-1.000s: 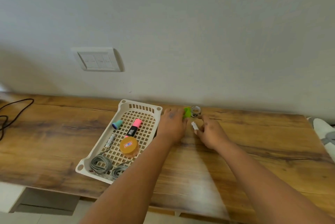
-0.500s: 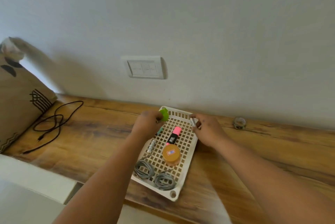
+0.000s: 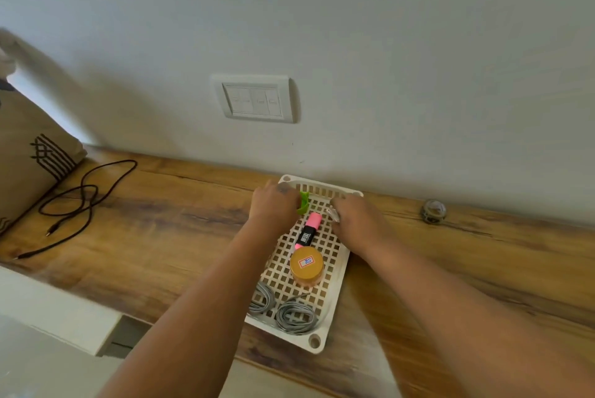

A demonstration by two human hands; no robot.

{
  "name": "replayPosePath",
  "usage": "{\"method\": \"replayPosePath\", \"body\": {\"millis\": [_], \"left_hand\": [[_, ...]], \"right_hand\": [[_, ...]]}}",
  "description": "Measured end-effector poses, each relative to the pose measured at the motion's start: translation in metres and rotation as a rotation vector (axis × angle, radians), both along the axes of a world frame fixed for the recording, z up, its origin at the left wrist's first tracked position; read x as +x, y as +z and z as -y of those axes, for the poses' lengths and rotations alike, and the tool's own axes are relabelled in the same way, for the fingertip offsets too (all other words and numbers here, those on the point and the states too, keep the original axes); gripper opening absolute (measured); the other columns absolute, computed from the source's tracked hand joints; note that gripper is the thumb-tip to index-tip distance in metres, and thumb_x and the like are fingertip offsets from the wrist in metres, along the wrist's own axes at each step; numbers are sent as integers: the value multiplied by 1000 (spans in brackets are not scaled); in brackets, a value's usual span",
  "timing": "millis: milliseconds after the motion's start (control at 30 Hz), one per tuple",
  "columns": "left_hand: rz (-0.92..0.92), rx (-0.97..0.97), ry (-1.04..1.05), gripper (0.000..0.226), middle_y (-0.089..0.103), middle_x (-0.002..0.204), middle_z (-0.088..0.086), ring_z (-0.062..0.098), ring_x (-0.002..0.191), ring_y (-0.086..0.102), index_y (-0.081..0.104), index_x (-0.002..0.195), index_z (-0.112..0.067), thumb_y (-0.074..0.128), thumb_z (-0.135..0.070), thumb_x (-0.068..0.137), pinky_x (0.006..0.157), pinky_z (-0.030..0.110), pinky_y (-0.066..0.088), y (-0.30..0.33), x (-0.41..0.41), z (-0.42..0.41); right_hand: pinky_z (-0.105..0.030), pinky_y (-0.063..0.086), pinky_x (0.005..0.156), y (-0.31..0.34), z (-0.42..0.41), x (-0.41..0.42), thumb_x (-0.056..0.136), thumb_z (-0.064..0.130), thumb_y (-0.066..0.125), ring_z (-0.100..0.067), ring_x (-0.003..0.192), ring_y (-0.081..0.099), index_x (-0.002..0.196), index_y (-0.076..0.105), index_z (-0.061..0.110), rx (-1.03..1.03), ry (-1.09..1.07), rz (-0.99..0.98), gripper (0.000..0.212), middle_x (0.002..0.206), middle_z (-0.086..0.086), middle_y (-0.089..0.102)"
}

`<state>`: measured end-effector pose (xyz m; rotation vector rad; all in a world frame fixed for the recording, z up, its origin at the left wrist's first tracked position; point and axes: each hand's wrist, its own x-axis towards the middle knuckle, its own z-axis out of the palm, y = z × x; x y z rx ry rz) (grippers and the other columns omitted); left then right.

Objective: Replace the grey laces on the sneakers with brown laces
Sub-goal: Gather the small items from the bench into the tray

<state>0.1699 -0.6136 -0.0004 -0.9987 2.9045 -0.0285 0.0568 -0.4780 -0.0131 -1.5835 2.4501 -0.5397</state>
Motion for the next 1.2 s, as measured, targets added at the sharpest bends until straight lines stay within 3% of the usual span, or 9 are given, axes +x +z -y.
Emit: {"method": "replayPosePath", "body": {"millis": [133, 300, 400, 533, 600, 700, 867, 1000, 1200], "left_hand": [[-304, 379, 36, 32, 55, 120, -6, 13, 108, 54, 64, 118, -27, 71, -35, 88, 91, 30, 46, 16, 12, -20], [-583, 560, 212, 26, 63, 111, -11, 8, 98, 58, 68, 112, -24, 71, -35, 89, 84, 27, 46, 13, 36, -63], [-611, 539, 279, 21, 63, 114, -8, 7, 95, 55, 68, 109, -25, 70, -32, 90, 80, 26, 41, 7, 39, -81], [-658, 459, 329, 18, 63, 113, -5, 16, 107, 55, 69, 108, -24, 69, -26, 90, 91, 33, 45, 9, 49, -86], [-650, 421, 376, 17, 63, 111, -4, 19, 110, 54, 69, 107, -25, 69, -24, 90, 95, 39, 47, 10, 59, -82], [-615, 305, 387, 16, 62, 110, -6, 18, 109, 51, 68, 106, -27, 67, -23, 90, 92, 36, 44, 8, 77, -73], [-510, 202, 443, 29, 58, 125, -6, 19, 118, 47, 63, 121, -26, 63, -23, 92, 97, 36, 39, 1, 102, -58], [-359, 248, 465, 41, 56, 131, -2, 21, 119, 51, 54, 133, -23, 62, -23, 92, 100, 41, 45, -14, 106, -51], [-288, 383, 525, 33, 62, 120, 0, 20, 101, 60, 53, 129, -26, 54, -21, 96, 87, 41, 54, -26, 113, -46]], "right_hand": [[-32, 46, 73, 6, -35, -37, 96, 38, 53, -21, 95, 54, 109, 64, 19, -347, -238, -100, 25, 102, 0, 61], [-42, 43, 99, -6, -86, -100, 96, 36, 54, -33, 123, 41, 138, 48, 24, 256, -385, -31, 44, 132, -9, 43], [-33, 45, 85, -8, -95, -94, 97, 23, 51, -29, 104, 51, 131, 54, 19, 184, -325, 91, 34, 118, -9, 44], [-26, 41, 77, 12, -85, -62, 83, 25, 76, -20, 96, 55, 112, 53, 20, -69, -354, 348, 38, 106, -1, 53], [-30, 47, 83, 21, -73, -39, 79, 22, 81, -18, 102, 57, 119, 47, 25, -155, -327, 592, 52, 115, 2, 56], [-35, 40, 105, 22, -52, -11, 86, 21, 74, -21, 122, 47, 141, 41, 30, -54, -155, 551, 65, 132, -2, 45], [-16, 40, 70, 12, -34, 7, 78, 16, 80, -17, 105, 56, 109, 59, 20, -79, -51, 417, 38, 118, -1, 59], [-25, 42, 74, 0, -32, 16, 75, 25, 82, -14, 96, 52, 94, 60, 24, -46, -47, 240, 30, 111, 0, 56], [-27, 41, 86, -8, -34, 19, 75, 38, 81, -16, 111, 47, 111, 60, 25, -5, 15, 133, 44, 117, 4, 54]]}}
